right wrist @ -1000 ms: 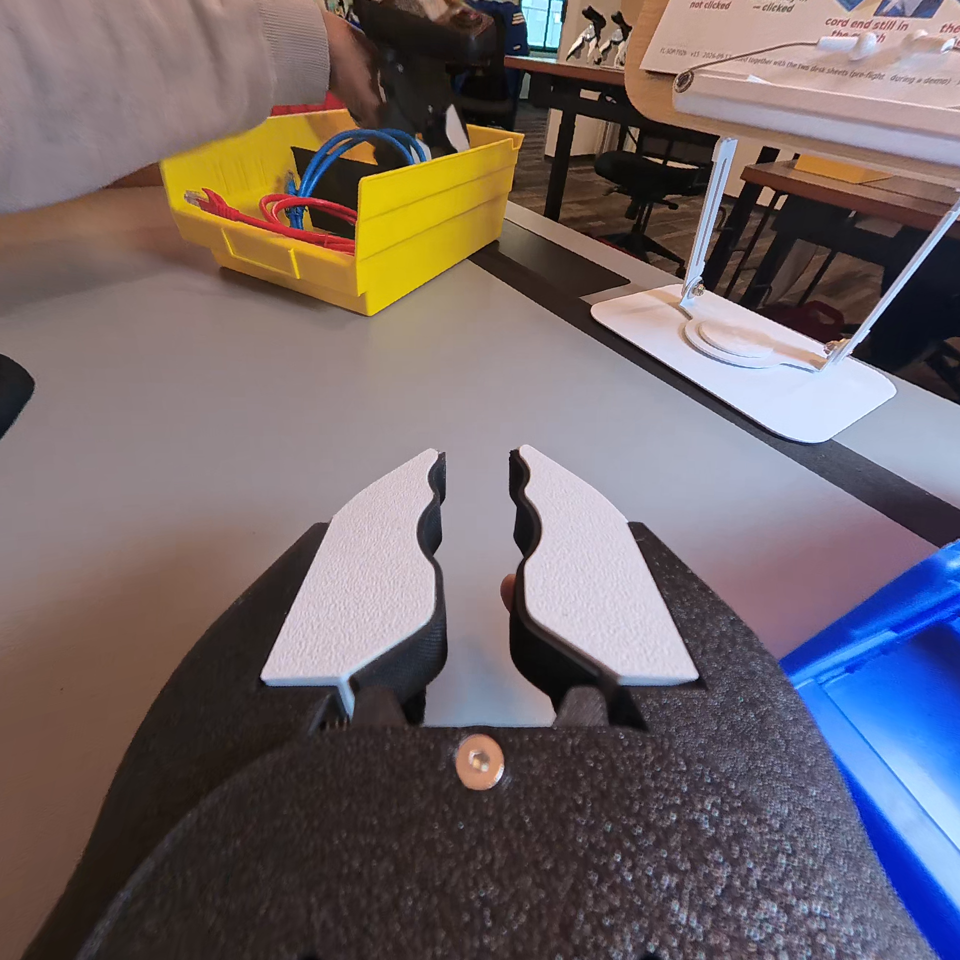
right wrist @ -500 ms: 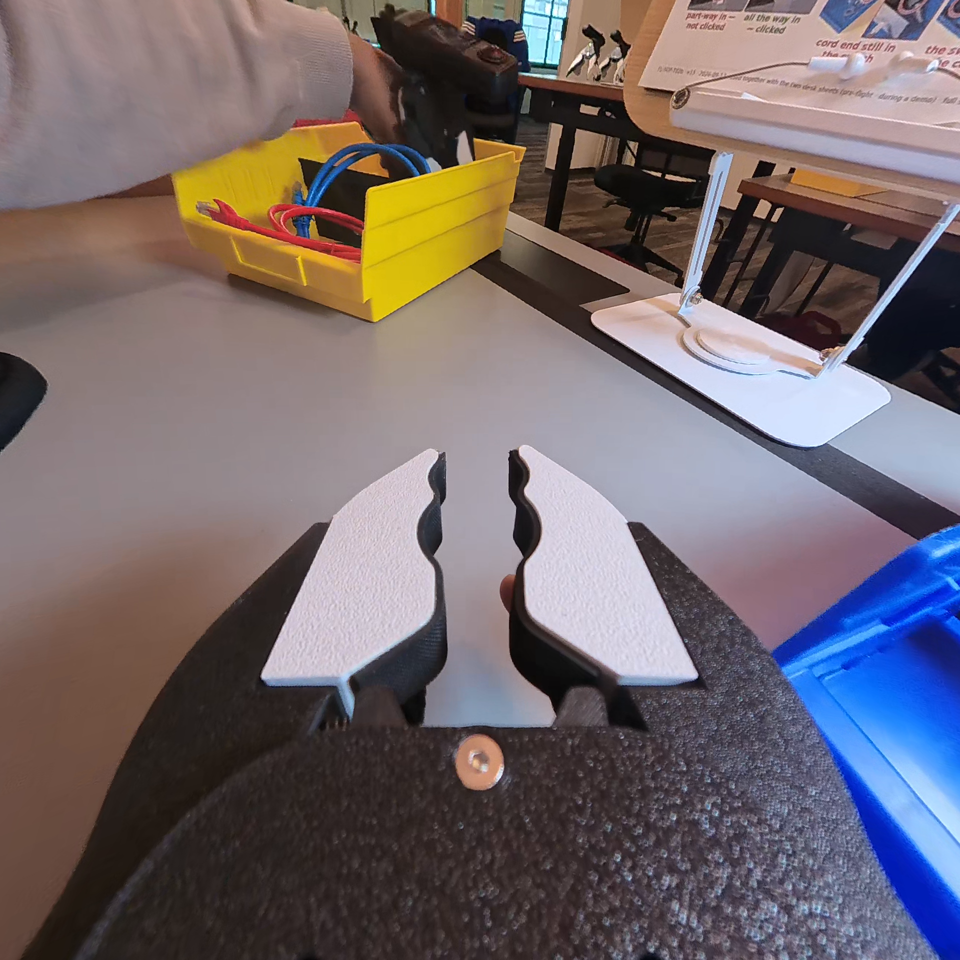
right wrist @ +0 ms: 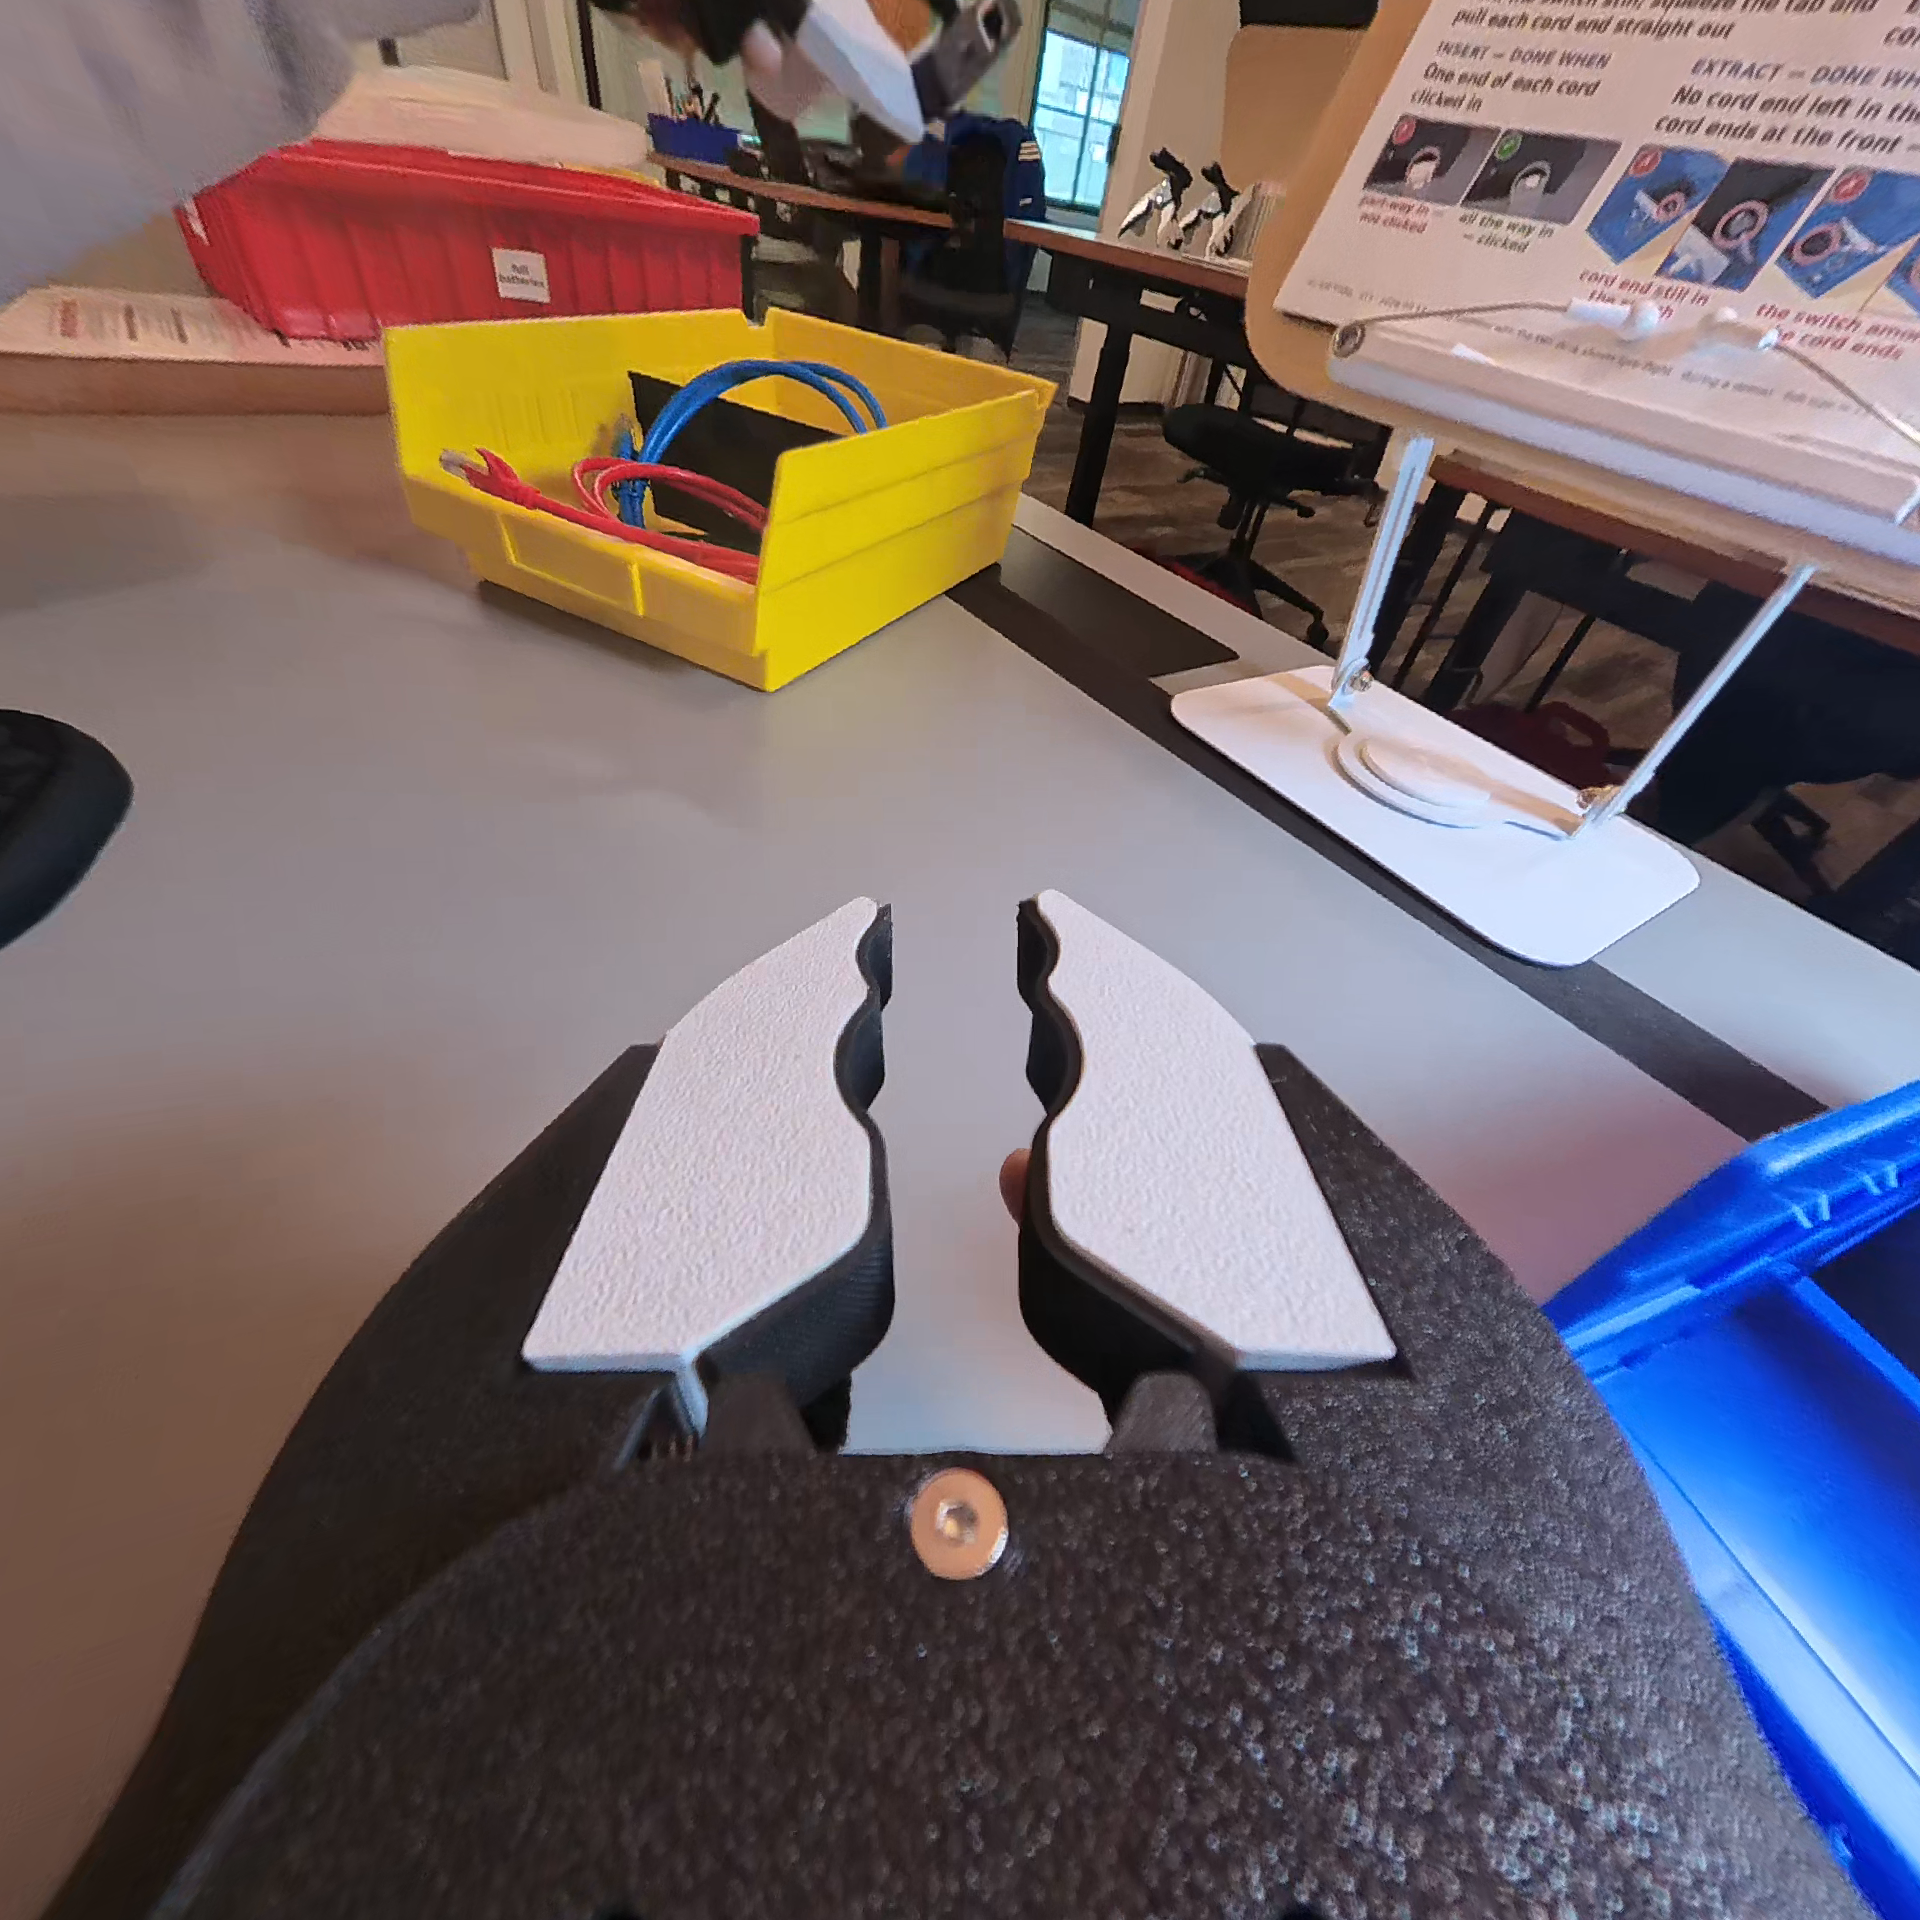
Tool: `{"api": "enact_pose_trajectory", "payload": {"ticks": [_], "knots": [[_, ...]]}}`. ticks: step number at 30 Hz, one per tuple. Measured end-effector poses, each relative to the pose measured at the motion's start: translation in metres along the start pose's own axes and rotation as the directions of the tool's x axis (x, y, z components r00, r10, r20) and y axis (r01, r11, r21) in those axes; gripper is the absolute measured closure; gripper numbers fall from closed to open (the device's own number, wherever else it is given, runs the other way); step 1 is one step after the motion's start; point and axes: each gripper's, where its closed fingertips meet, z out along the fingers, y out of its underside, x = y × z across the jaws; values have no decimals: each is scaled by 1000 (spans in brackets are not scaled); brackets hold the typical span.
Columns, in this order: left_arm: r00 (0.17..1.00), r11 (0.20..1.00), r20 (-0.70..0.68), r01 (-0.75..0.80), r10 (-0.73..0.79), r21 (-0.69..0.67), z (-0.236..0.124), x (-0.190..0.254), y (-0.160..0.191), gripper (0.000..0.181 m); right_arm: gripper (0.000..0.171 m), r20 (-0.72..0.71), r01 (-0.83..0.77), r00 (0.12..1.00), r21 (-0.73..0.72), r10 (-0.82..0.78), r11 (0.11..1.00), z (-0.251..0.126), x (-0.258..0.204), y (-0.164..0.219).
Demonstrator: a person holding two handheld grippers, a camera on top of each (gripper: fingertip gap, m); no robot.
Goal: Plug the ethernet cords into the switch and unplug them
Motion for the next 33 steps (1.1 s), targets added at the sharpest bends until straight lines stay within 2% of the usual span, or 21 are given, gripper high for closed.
{"api": "enact_pose_trajectory", "payload": {"ticks": [1, 4, 8, 13, 15, 18, 22, 25, 28, 30, 33], "knots": [[1000, 998, 9, -21, 21, 65, -10, 18, -21, 123, 148, -2, -2, 1000, 9, 3, 1000, -1, -2, -4], [997, 971, -9, -69, 73, 228, -31, 96, -70, 123, 146, 12, -38, 999, 47, 38, 998, -3, -10, -17], [992, 905, -91, -37, 83, 423, -43, 209, -113, 123, 142, 56, -109, 993, 107, 103, 988, -7, -26, -37], [965, 839, -250, 71, 80, 539, -55, 302, -147, 123, 132, 149, -158, 980, 191, 130, 969, -18, -50, -62], [953, 826, -298, 119, 61, 550, -58, 319, -154, 123, 128, 187, -151, 976, 224, 109, 963, -23, -57, -70], [962, 828, -263, 84, 78, 554, -54, 332, -151, 123, 127, 201, -172, 971, 219, 128, 960, -25, -57, -72], [923, 817, -379, 172, 62, 551, -56, 350, -142, 123, 126, 239, -184, 961, 176, 140, 967, -21, -60, -63], [838, 779, -545, 323, 29, 538, -63, 357, -136, 123, 126, 351, -172, 931, 168, 105, 971, -25, -70, -60], [746, 720, -666, 456, 12, 523, -73, 356, -135, 123, 124, 383, -133, 922, 170, 59, 976, -29, -69, -54], [678, 679, -734, 520, 41, 518, -84, 360, -137, 123, 123, 346, -34, 938, 161, -24, 986, -27, -66, -47], [557, 663, -823, 577, 107, 477, -97, 373, -136, 123, 120, 316, 150, 929, 149, -191, 977, -25, -75, -37]]}}
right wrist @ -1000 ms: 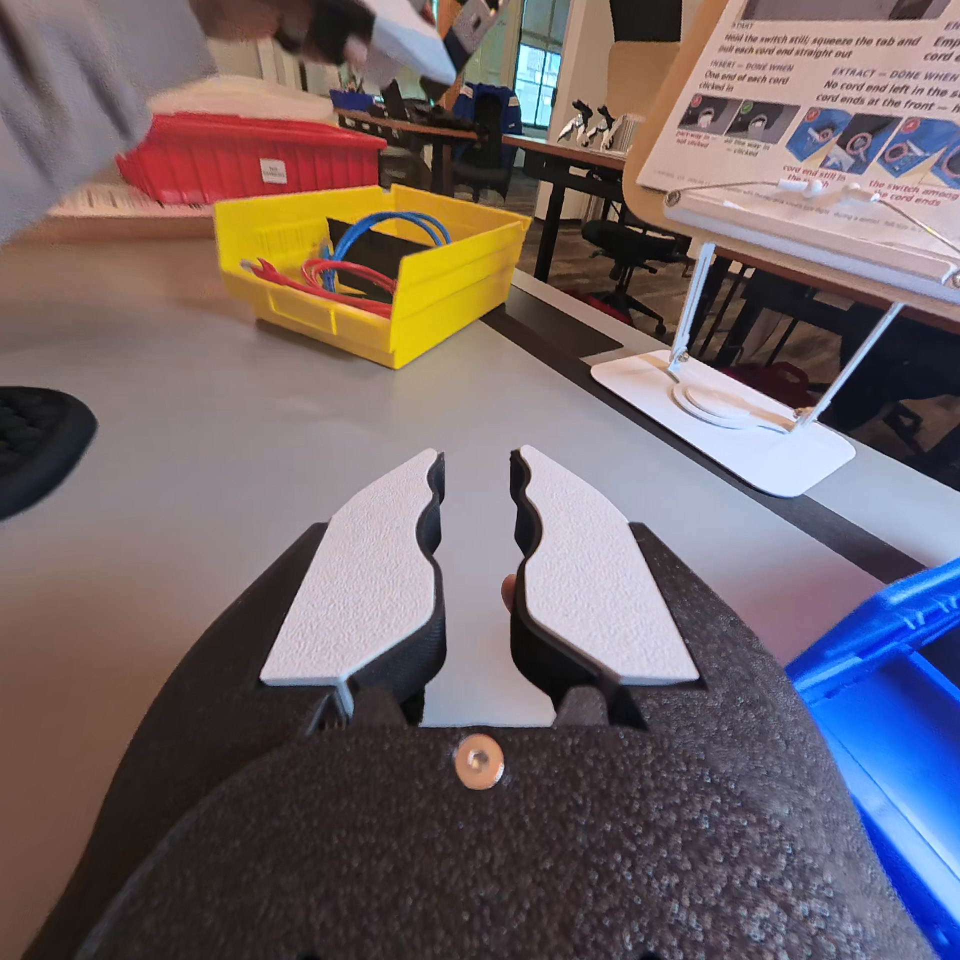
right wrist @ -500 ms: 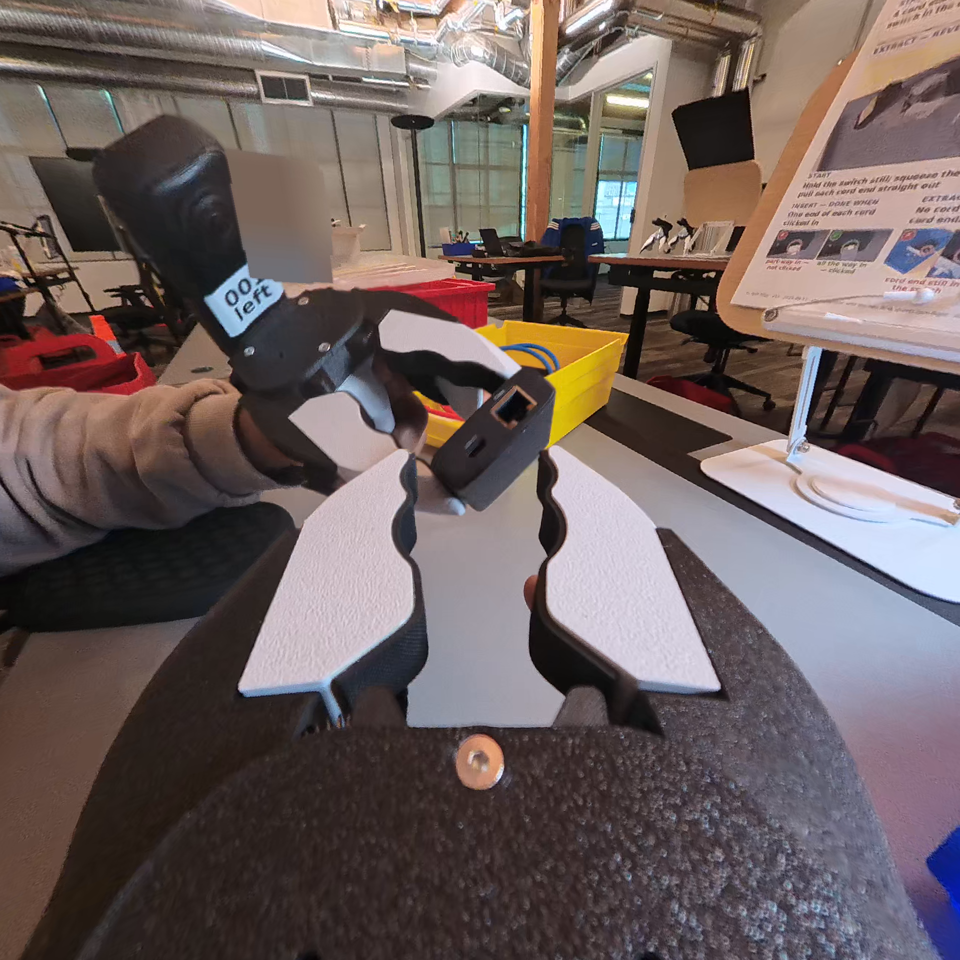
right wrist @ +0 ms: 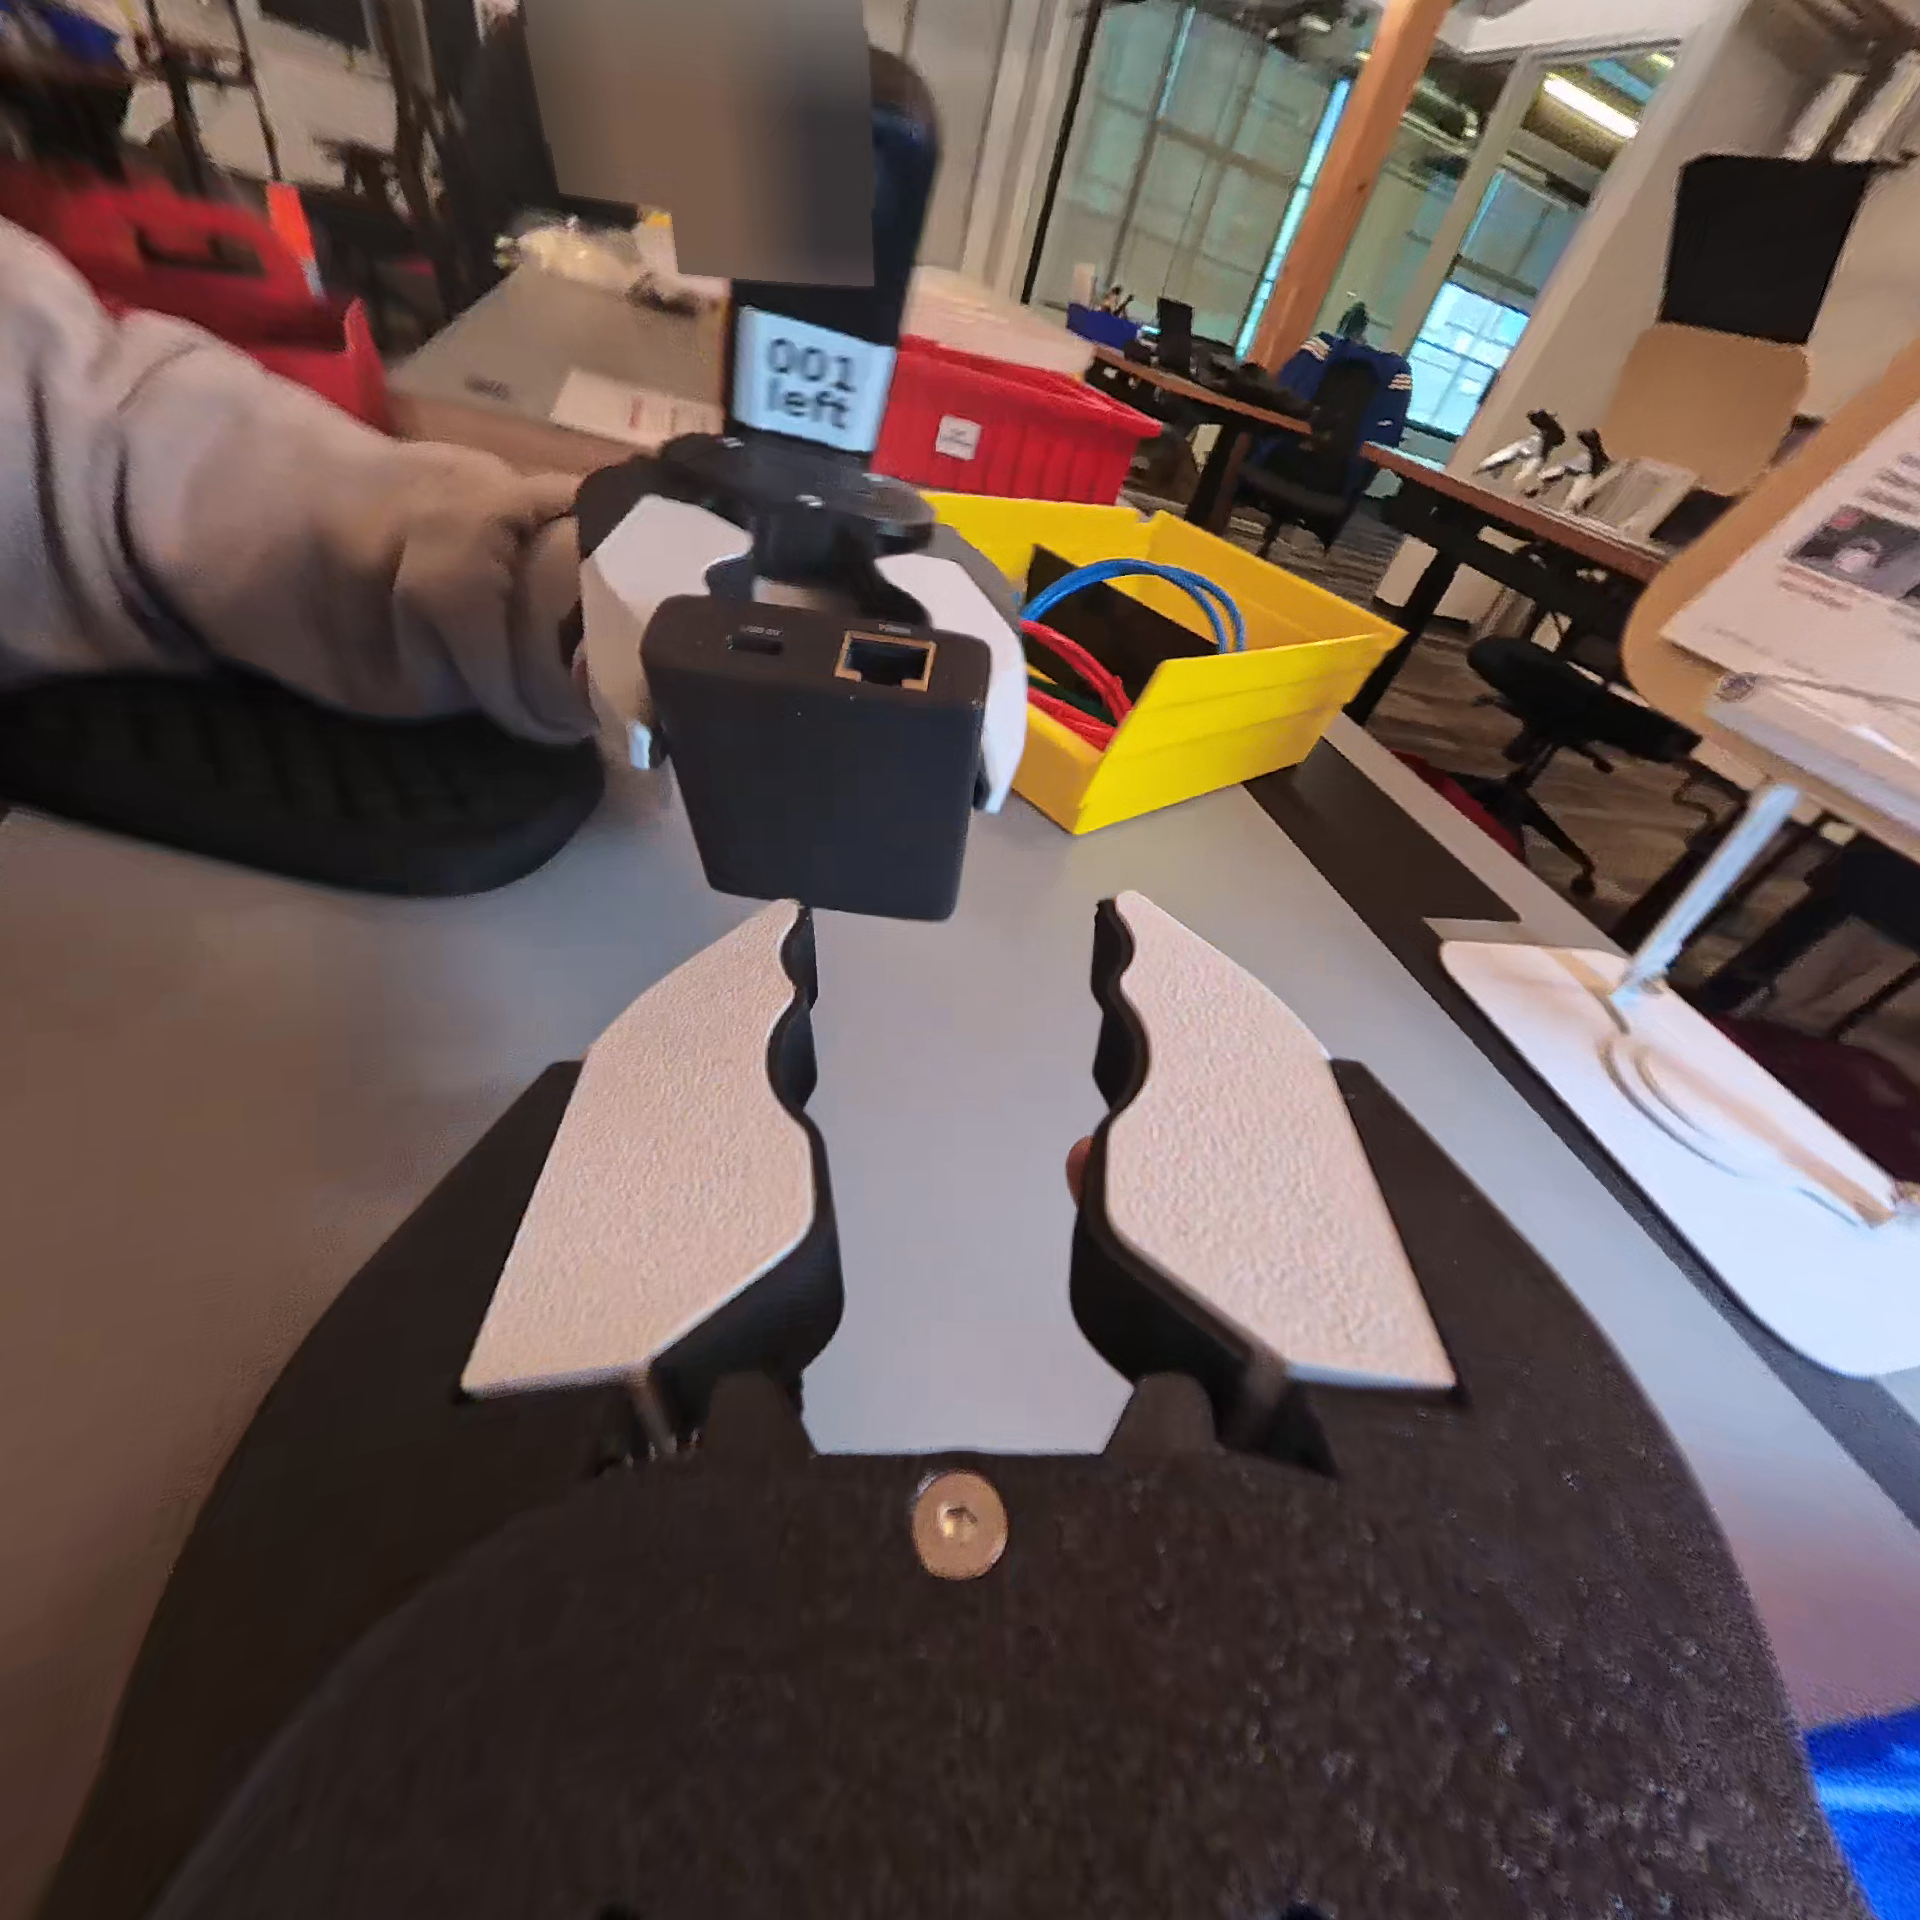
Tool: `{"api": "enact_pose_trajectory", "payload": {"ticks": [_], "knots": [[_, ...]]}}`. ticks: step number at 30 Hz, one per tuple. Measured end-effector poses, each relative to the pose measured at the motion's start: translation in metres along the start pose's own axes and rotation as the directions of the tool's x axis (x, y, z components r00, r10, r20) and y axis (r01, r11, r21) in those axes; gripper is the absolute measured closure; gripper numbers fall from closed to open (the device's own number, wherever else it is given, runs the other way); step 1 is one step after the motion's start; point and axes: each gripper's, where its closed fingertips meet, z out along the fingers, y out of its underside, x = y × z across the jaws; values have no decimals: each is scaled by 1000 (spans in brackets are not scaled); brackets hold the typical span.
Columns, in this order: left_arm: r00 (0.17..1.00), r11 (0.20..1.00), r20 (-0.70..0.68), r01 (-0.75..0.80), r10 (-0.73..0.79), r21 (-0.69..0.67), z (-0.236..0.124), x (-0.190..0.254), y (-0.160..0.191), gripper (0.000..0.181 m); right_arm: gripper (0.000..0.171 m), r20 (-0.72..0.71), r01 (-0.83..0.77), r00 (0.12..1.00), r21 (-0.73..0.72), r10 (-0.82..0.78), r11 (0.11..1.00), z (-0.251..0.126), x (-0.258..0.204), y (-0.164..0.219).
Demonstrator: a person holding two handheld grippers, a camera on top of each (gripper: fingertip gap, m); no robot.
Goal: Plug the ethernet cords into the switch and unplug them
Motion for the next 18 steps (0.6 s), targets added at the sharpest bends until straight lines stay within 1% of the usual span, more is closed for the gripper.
{"api": "enact_pose_trajectory", "payload": {"ticks": [2, 5, 7, 10, 13, 15, 18], "knots": [[992, 998, -108, 62, -64, -19, 3, 13, 8, 124, 119, 51, 18, 999, 8, -19, 1000, 4, -13, -2], [964, 989, -219, 149, -150, -24, 6, 27, 14, 124, 120, 127, 71, 989, 19, -73, 997, 6, -33, -5], [942, 981, -273, 191, -194, -37, 5, 34, 14, 124, 134, 183, 107, 977, 29, -110, 994, 5, -47, -7], [917, 975, -331, 221, -221, -38, 1, 41, 13, 124, 138, 195, 159, 968, 26, -161, 987, 7, -57, -11], [940, 978, -275, 209, -203, -6, -1, 31, 8, 125, 146, 149, 159, 976, 0, -157, 987, 6, -48, -10], [963, 983, -203, 182, -177, 8, -3, 20, 6, 137, 147, 106, 119, 988, -38, -115, 992, 4, -35, -6], [993, 997, -80, 82, -81, -1, -5, 6, 6, 150, 147, 77, 45, 996, -82, -39, 996, 1, -20, 3]]}}
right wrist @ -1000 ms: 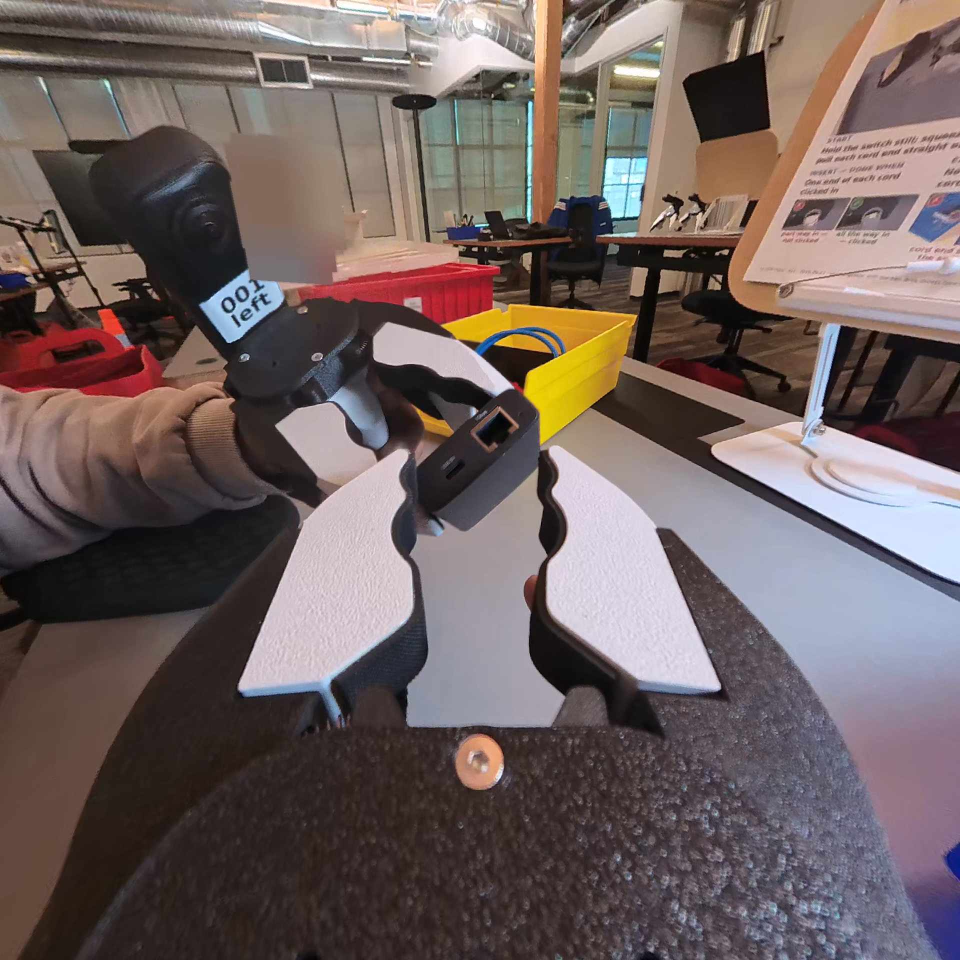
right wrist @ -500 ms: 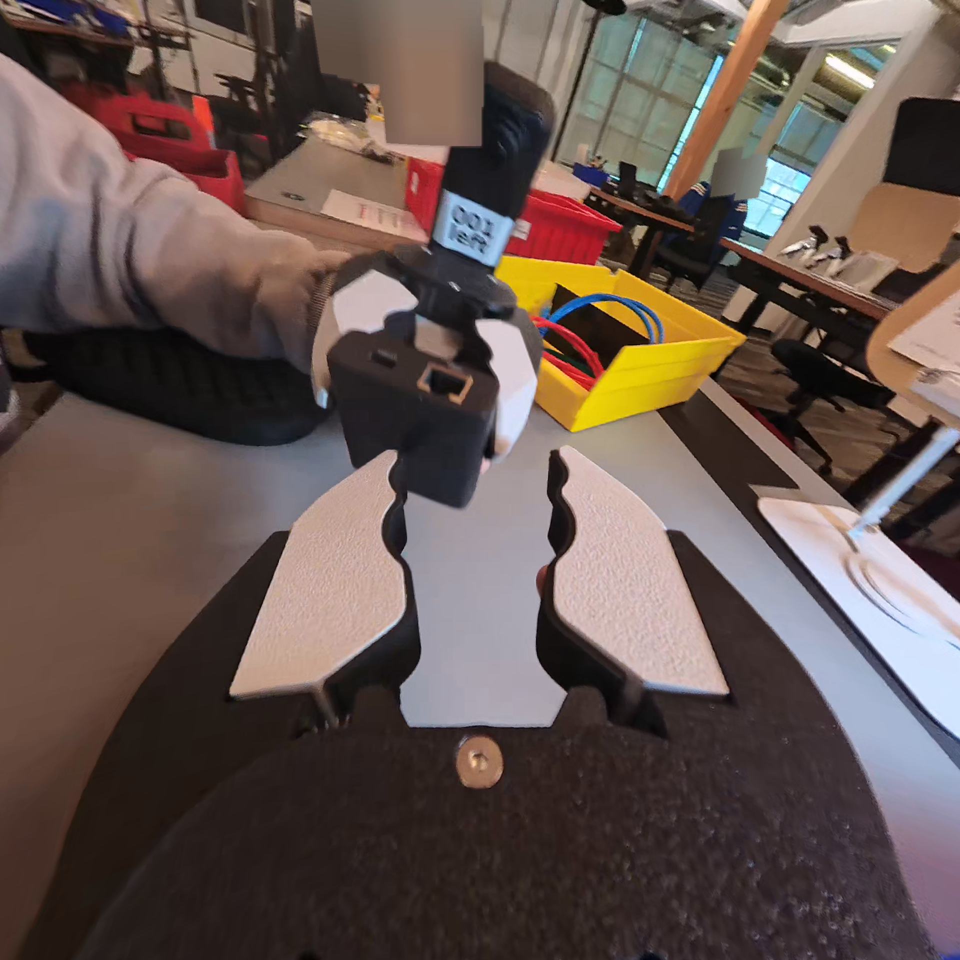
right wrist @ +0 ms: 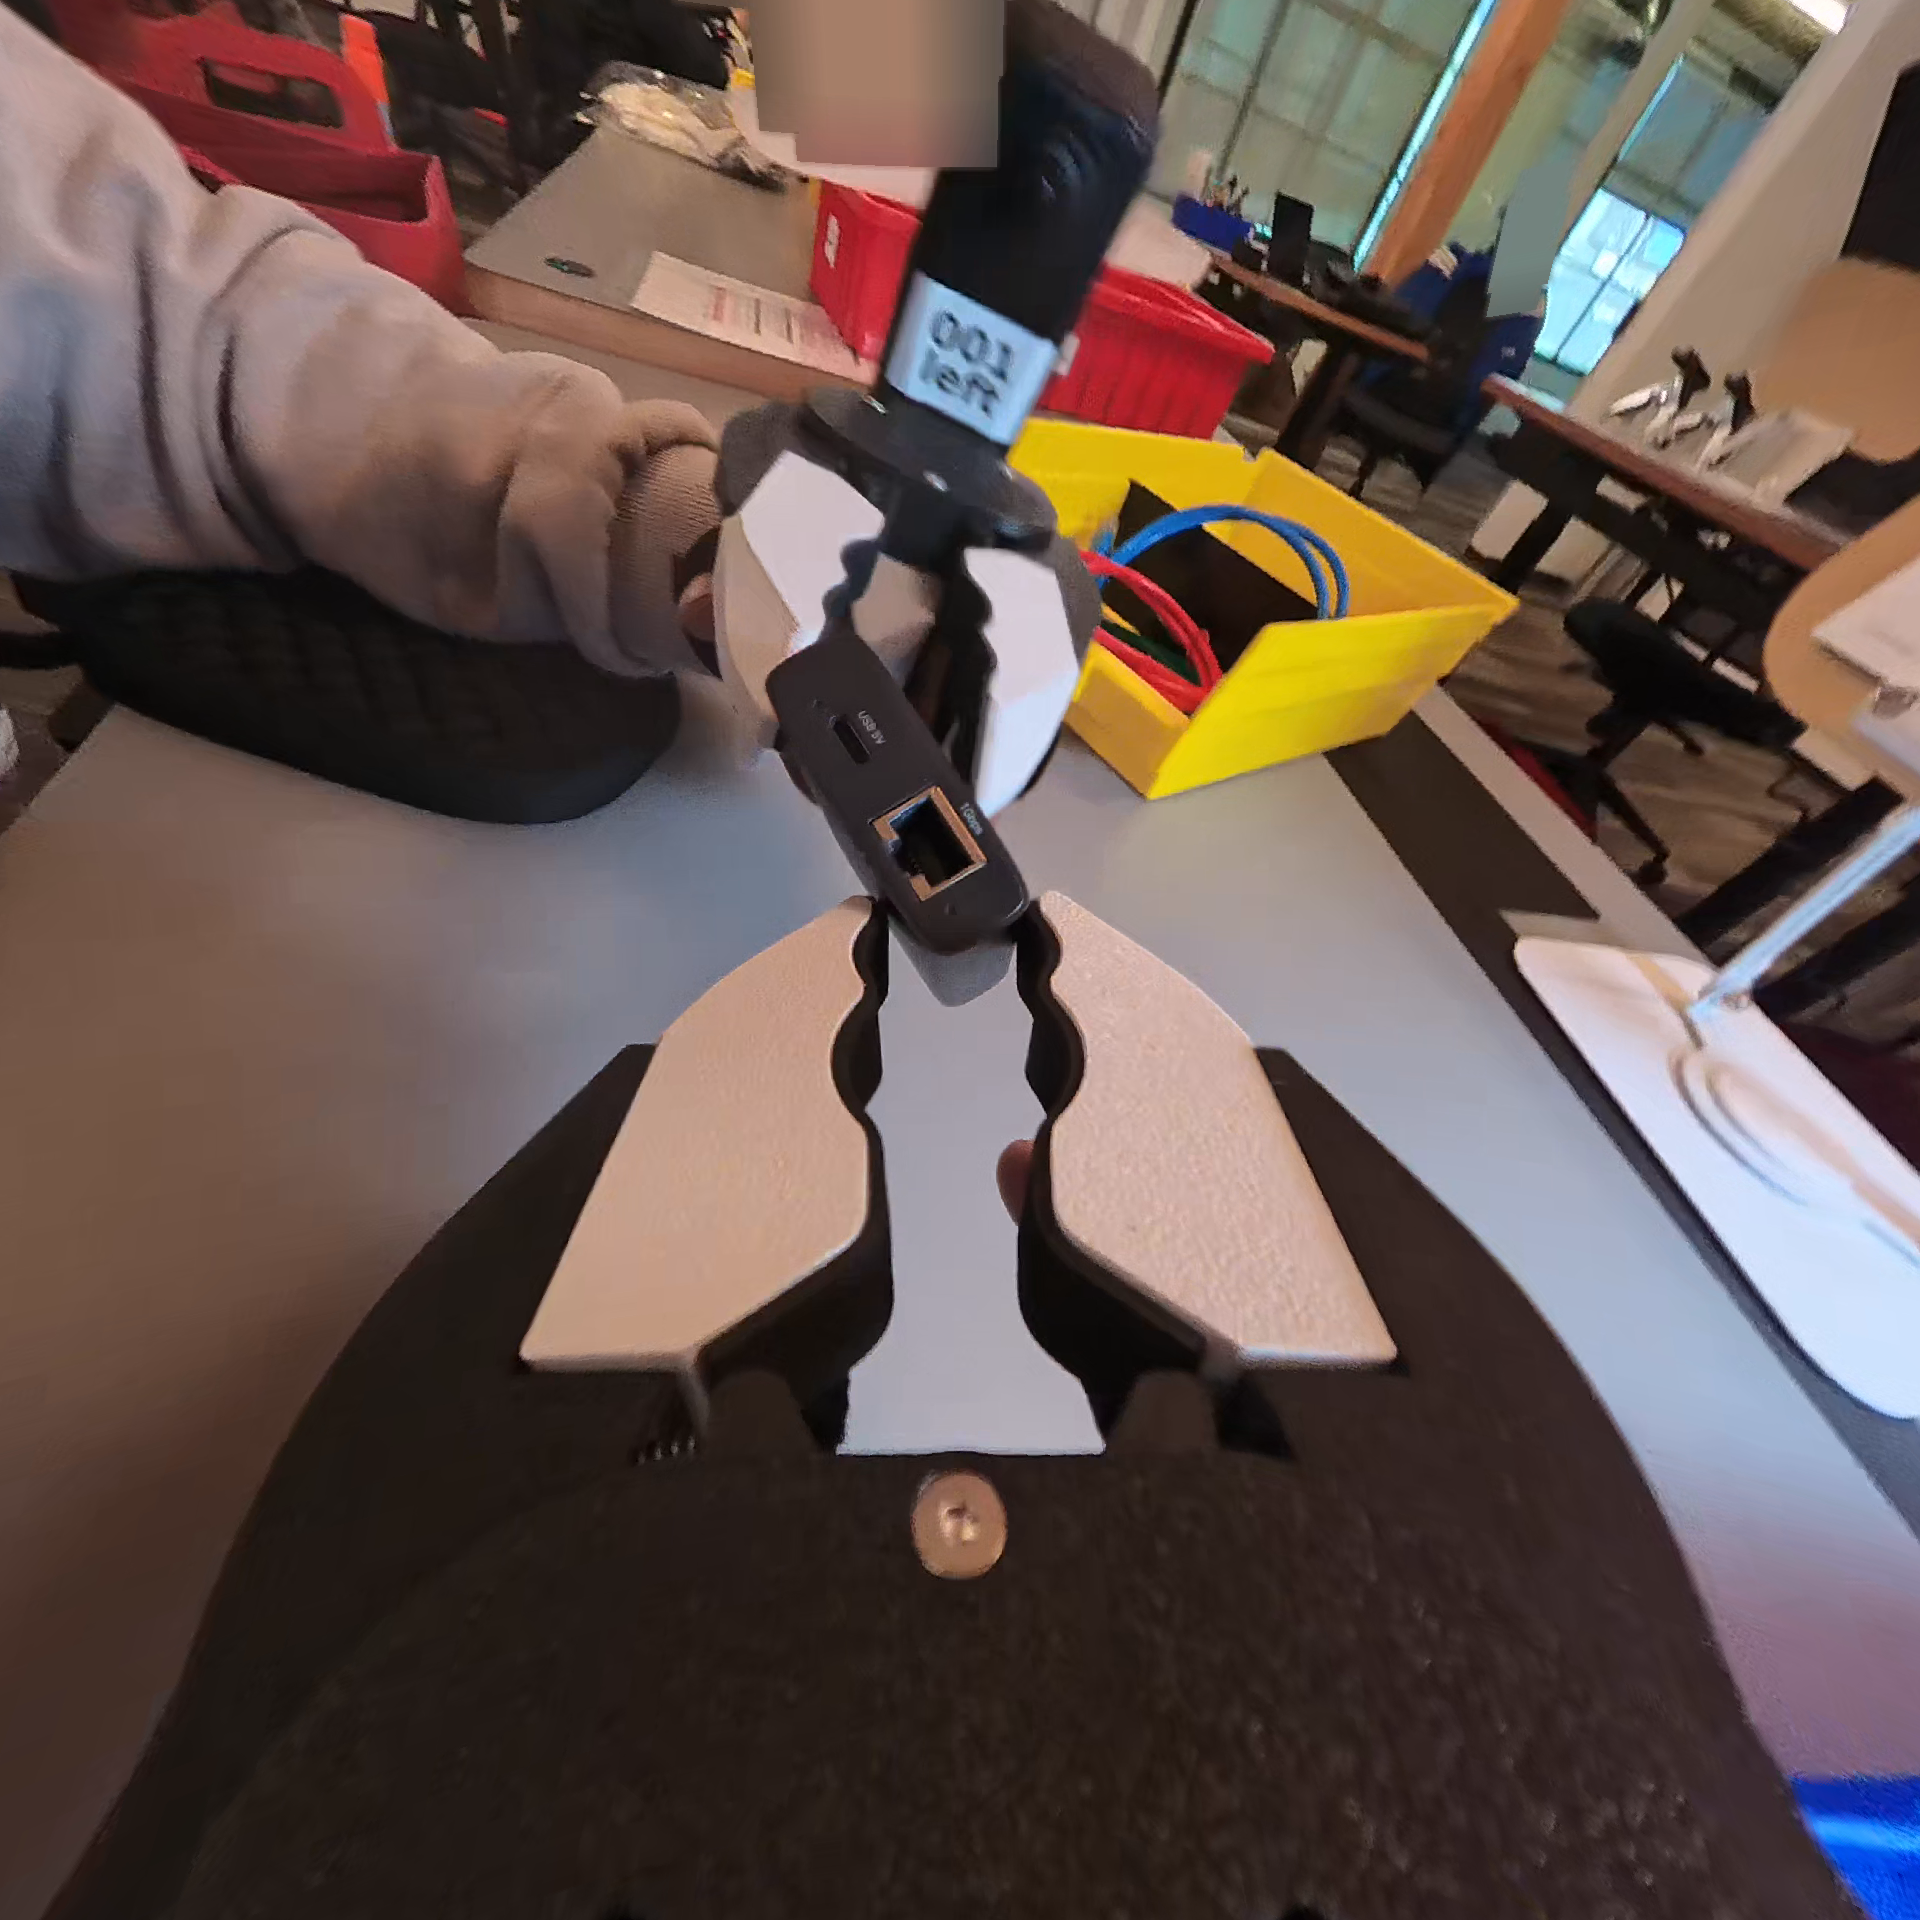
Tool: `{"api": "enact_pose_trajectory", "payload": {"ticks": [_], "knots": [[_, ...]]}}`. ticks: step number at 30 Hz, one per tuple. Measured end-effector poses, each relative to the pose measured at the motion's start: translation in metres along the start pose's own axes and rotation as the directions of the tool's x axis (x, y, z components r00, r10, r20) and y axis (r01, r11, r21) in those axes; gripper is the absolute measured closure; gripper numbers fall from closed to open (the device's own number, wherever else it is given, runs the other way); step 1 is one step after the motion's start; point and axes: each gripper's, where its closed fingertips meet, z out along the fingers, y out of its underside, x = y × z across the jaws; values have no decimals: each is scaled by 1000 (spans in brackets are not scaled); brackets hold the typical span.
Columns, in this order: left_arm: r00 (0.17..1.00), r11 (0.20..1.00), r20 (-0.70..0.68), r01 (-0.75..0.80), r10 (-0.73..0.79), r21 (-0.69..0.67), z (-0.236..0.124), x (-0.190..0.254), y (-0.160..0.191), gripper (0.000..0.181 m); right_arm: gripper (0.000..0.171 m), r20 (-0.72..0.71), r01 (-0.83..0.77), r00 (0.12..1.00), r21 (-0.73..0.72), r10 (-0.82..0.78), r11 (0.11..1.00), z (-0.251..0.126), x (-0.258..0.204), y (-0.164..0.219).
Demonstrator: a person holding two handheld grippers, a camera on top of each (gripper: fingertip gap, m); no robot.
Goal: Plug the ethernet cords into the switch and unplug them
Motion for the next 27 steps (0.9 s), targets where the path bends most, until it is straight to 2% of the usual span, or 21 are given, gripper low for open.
{"api": "enact_pose_trajectory", "payload": {"ticks": [6, 9, 12, 14, 16, 20, 25, 27], "knots": [[952, 964, 200, -197, 232, -181, 0, -25, 17, 155, 149, -65, -87, 995, -106, 80, 991, -1, 18, 19], [906, 921, 244, -279, 347, -271, 3, -32, 25, 156, 149, -87, -75, 994, -179, 61, 981, 3, 18, 29], [876, 890, 263, -312, 405, -332, 3, -34, 28, 160, 150, -77, -64, 996, -193, 50, 979, 6, 12, 29], [902, 923, 279, -245, 330, -297, 2, -35, 22, 161, 151, -76, -69, 995, -149, 58, 986, 4, 14, 22], [936, 970, 296, -135, 192, -203, 1, -36, 13, 161, 151, -79, -111, 991, -66, 106, 992, 1, 18, 11], [931, 999, 362, 49, -38, -22, -10, -51, -4, 161, 151, -204, -56, 977, -7, 54, 998, -7, 36, 6], [842, 928, 402, 276, -359, 252, -27, -74, -16, 161, 110, -322, -61, 946, -64, 38, 996, 3, 46, 16], [800, 873, 376, 349, -467, 340, -24, -76, -17, 161, 104, -393, -3, 919, -75, -27, 997, 10, 47, 15]]}}
